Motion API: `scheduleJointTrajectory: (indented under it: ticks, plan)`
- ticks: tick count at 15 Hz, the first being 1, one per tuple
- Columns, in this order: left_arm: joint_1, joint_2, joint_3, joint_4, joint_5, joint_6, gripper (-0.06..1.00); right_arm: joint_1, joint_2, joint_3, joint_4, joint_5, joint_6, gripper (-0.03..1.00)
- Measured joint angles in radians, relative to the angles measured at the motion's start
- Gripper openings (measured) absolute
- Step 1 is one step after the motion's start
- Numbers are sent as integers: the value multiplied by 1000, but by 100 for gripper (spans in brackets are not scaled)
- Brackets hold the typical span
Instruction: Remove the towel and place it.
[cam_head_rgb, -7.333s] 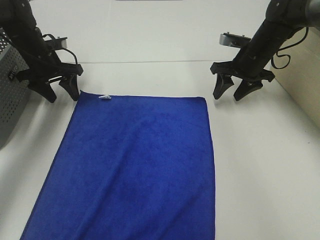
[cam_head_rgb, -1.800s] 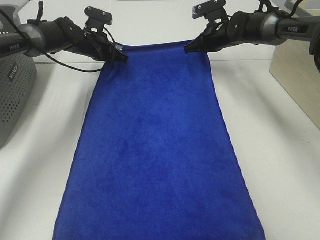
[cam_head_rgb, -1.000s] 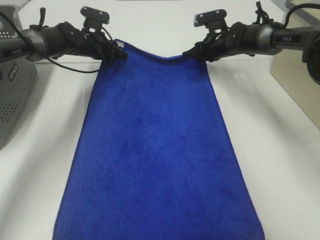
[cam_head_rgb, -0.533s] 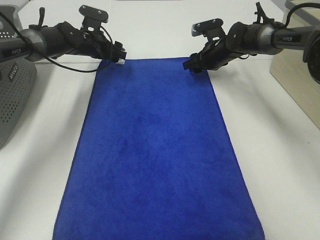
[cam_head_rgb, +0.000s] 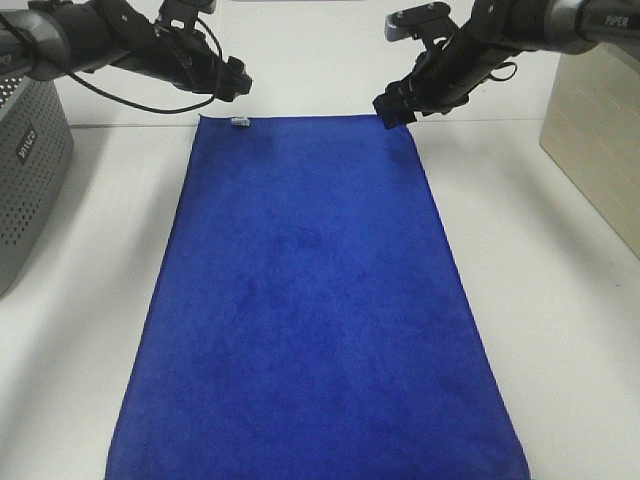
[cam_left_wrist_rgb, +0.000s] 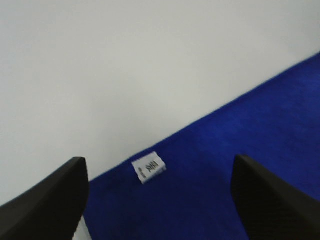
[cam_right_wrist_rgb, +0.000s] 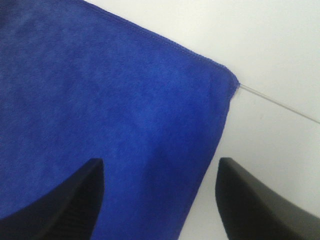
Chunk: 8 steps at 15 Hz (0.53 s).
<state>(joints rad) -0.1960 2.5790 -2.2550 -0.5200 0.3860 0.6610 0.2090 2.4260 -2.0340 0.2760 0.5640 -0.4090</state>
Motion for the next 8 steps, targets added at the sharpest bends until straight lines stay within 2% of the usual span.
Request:
scheduleJointTrajectory:
  ticks: [2, 3, 5, 6, 7, 8]
  plan:
    - [4, -65, 0, 83, 194, -142, 74, 0, -64, -3, 0, 153, 61, 64]
    - [6, -101, 0, 158, 299, -256, 75, 0, -101, -3, -10, 231, 110, 65]
    - [6, -180, 0, 345, 524, -475, 82, 0, -176, -3, -28, 386, 201, 77]
    - [9, -246, 0, 433, 730, -589, 86, 0, -261, -3, -29, 477, 291, 88]
    - [10, -278, 0, 444, 795, -618, 87, 0, -301, -3, -30, 514, 322, 90]
    - [10, -309, 0, 451, 817, -634, 87, 0, -344, -3, -39, 543, 337, 91]
